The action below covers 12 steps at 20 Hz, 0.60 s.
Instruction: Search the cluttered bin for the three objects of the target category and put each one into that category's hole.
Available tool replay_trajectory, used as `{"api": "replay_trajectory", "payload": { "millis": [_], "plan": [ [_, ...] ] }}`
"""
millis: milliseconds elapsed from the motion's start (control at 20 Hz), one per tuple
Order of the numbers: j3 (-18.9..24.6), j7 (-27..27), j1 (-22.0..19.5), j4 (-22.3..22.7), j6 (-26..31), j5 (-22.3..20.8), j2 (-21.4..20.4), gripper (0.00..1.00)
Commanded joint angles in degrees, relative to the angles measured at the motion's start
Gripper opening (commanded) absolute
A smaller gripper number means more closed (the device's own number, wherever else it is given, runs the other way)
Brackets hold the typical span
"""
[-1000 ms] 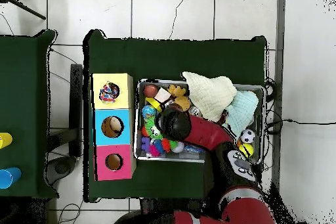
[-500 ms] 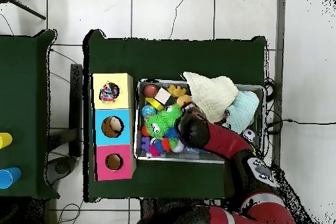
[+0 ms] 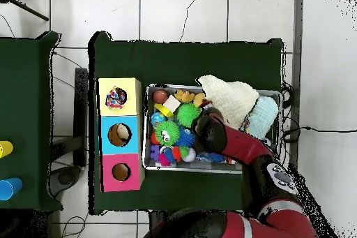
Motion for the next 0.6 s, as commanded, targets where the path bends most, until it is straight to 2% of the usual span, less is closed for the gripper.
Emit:
{"api": "replay_trajectory", "payload": {
  "millis": [50, 100, 200, 250, 350, 550, 600],
  "plan": [
    [-6.6, 1.0, 2.9, -4.4, -5.2, -3.7, 14.1, 1.0],
    [-9.2, 1.3, 4.2, -4.8, -7.6, -3.6, 14.1, 1.0],
    [-11.4, 1.8, 5.0, -4.4, -8.5, -3.5, 13.3, 1.0],
    [-11.1, 1.8, 4.4, -4.0, -8.8, -3.9, 12.8, 1.0],
    [-11.6, 1.8, 4.7, -2.6, -7.0, -3.9, 11.2, 1.0],
    [-17.8, 0.9, 8.3, -3.0, -3.6, -2.1, 11.0, 1.0],
    [-20.9, 0.7, 10.0, -3.7, -3.0, -1.2, 11.5, 1.0]
  ]
}}
